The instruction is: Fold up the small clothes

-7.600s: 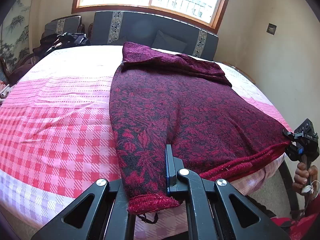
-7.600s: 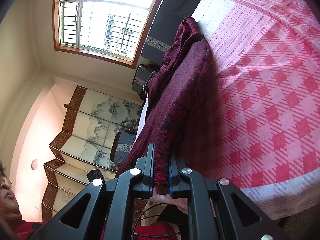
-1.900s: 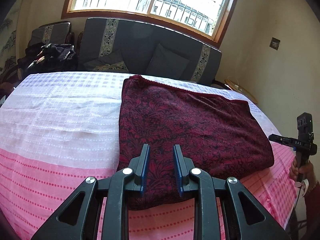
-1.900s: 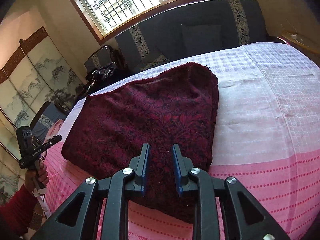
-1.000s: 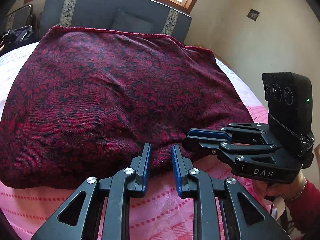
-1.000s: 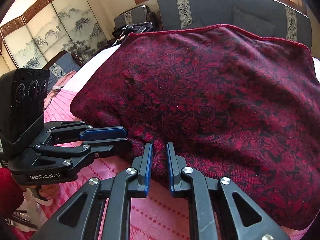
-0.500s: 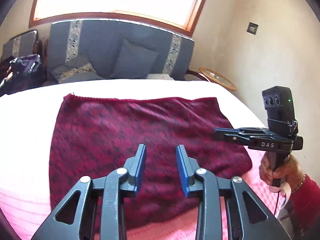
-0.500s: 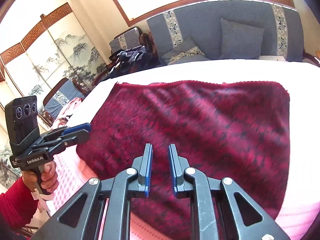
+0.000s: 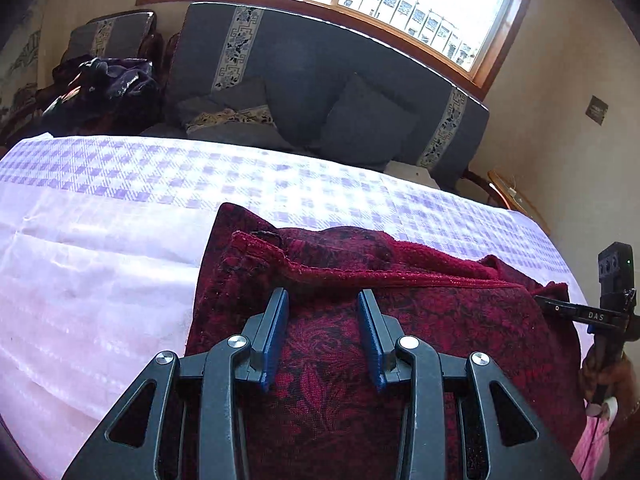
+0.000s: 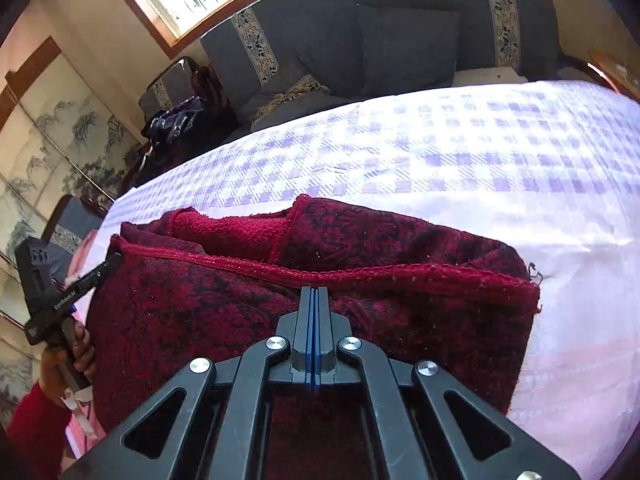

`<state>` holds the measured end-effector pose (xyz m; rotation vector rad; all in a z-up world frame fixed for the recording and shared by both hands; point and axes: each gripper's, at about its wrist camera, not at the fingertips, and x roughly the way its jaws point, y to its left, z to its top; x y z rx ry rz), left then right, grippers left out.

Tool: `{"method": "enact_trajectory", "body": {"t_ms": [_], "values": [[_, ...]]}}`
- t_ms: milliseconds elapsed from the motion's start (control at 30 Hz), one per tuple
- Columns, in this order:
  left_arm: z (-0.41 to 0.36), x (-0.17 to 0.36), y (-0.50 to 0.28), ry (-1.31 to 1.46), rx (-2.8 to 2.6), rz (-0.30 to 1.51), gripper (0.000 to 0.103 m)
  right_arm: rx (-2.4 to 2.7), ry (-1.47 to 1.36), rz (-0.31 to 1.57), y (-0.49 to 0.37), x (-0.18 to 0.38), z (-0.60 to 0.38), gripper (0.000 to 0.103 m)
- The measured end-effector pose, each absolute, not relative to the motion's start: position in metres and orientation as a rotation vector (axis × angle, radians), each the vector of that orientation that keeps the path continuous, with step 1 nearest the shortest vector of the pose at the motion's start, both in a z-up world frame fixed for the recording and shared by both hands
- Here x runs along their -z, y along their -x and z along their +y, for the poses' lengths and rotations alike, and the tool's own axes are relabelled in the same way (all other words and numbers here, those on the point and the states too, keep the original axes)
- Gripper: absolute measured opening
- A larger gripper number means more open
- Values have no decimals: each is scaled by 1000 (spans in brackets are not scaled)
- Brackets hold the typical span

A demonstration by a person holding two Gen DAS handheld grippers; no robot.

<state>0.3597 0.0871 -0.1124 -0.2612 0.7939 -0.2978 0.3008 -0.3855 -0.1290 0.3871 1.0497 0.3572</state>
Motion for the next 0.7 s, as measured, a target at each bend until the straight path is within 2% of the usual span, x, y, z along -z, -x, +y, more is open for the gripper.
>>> {"method": "enact_trajectory", "body": {"t_ms": [133, 300, 367, 433, 533, 567, 700], "values": [[89, 116, -360, 264, 302, 799, 37, -422, -664, 1066, -305, 151, -417, 0], [89, 118, -361, 275, 304, 810, 37, -447, -740, 1038, -301, 145, -427, 0], [88, 116, -359, 277, 305, 807, 37, -443, -710, 944, -290, 124, -433, 10], [88, 117, -359, 281, 306, 806, 37, -405, -672, 918, -283, 114, -440, 10], [88, 117, -358, 284, 307, 806, 37, -352, -600, 979, -282, 119, -439, 9], [89, 117, -359, 288, 310, 805, 37, -328, -582, 1002, -285, 126, -438, 0], [93, 119, -359, 315, 318, 807, 37, -323, -700, 999, -285, 156, -453, 0]]}}
